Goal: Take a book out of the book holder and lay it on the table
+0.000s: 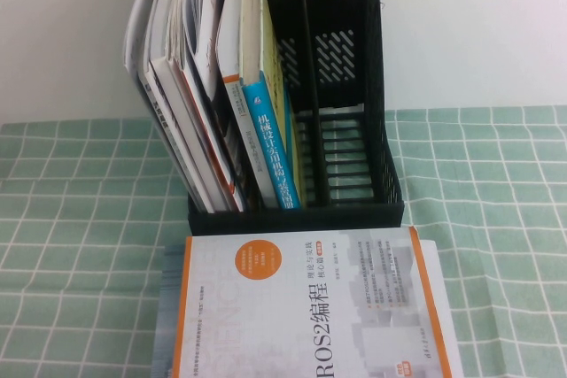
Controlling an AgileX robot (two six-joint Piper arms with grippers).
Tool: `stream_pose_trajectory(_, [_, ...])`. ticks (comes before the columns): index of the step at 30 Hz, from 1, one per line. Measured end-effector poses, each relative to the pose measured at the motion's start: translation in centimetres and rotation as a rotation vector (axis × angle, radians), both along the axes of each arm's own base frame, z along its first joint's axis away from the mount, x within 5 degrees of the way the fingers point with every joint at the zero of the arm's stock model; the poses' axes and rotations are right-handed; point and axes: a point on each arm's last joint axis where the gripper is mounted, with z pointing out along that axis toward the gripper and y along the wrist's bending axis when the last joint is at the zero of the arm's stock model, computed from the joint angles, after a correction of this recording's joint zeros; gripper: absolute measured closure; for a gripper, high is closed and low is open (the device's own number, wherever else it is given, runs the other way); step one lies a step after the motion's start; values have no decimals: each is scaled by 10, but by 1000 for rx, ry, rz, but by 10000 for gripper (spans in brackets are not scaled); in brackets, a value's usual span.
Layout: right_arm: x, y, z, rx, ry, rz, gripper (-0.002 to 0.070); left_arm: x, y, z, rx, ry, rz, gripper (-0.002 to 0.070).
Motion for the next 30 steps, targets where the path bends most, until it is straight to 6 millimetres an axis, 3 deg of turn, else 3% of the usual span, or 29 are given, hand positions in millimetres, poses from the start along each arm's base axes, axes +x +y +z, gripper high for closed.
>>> stream_pose_trajectory(11, [1, -2, -16, 304, 30, -108, 678, 0, 0, 0, 0, 0, 1, 678])
stream_pose_trajectory(21, [2, -12, -30, 16, -10, -221, 678, 0, 0, 0, 6, 2, -1, 678])
stream_pose_trajectory(26, [-3, -21, -58, -1, 20, -343, 678, 0, 0, 0, 6, 2, -1, 678])
stream_pose_trajectory(30, [-12, -27, -63, 14, -16, -431, 678, 0, 0, 0, 6, 2, -1, 678])
